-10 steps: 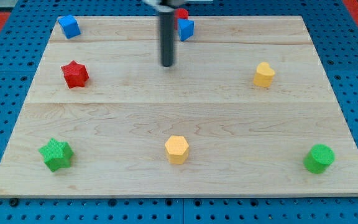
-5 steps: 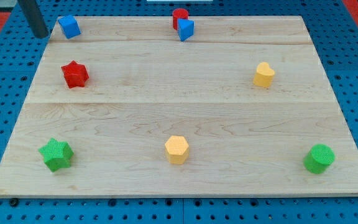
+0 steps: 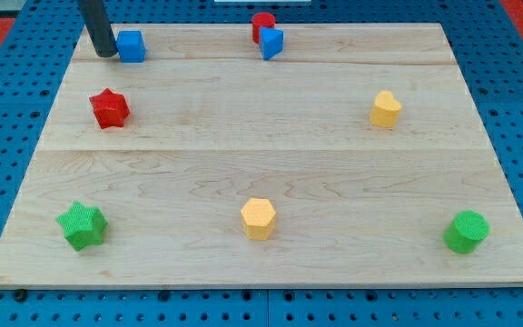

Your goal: Slide the blue cube towards the blue triangle

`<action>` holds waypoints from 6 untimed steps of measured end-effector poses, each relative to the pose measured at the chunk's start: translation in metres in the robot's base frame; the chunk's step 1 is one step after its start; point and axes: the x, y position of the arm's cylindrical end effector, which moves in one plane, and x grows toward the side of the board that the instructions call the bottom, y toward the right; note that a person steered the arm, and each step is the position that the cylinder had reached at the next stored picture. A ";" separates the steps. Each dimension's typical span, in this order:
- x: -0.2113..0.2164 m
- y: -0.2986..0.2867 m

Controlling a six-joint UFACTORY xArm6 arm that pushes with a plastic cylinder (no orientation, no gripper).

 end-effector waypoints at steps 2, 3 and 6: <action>-0.017 0.002; -0.020 0.035; 0.009 0.087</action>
